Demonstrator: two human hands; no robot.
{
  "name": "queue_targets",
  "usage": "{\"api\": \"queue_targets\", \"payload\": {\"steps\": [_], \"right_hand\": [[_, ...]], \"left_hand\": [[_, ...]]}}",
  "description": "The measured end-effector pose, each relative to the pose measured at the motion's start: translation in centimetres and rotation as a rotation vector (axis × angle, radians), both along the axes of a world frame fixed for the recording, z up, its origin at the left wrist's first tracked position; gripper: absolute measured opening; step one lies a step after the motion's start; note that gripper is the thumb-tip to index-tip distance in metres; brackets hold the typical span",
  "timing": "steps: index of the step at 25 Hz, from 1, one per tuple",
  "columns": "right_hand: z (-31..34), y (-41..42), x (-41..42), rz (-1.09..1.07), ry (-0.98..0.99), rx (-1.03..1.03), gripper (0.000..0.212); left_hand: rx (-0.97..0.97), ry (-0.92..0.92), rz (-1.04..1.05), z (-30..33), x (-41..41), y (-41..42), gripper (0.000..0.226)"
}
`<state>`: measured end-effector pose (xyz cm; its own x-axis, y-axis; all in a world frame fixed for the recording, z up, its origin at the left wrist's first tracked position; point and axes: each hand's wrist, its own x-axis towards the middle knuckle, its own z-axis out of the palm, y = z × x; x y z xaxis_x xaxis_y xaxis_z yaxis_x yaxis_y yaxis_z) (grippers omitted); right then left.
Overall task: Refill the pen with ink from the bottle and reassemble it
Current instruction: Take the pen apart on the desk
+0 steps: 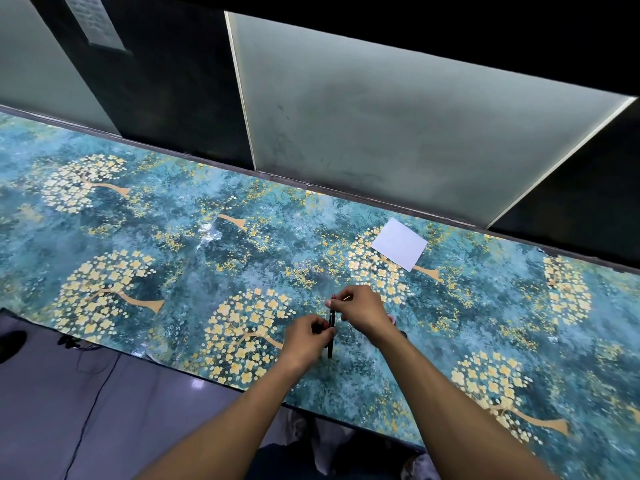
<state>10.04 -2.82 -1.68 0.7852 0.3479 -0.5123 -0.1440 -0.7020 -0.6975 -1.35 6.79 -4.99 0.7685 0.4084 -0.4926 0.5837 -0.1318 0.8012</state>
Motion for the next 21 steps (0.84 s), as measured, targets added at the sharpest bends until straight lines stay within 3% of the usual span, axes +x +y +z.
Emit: {"api": "queue_targets", "payload": {"steps": [9,13,21], "right_hand": [[0.29,-0.67,-0.07,-0.093,0.078,0.109,0.007],[0.35,-0.67,0.03,-0.131,0.222,0.224,0.011],[-0.13,-0.34,-0.27,-0.159,0.19,0.188,0.013]], "left_hand": [[-0.052,-0.065,-0.059,0.25,0.02,-0.01,0.013],[-0.066,-0.075,-0.059,0.3,-0.08,0.21,0.013],[-0.036,-0.077,-0.053,0.14,-0.42,0.1,0.013]]}}
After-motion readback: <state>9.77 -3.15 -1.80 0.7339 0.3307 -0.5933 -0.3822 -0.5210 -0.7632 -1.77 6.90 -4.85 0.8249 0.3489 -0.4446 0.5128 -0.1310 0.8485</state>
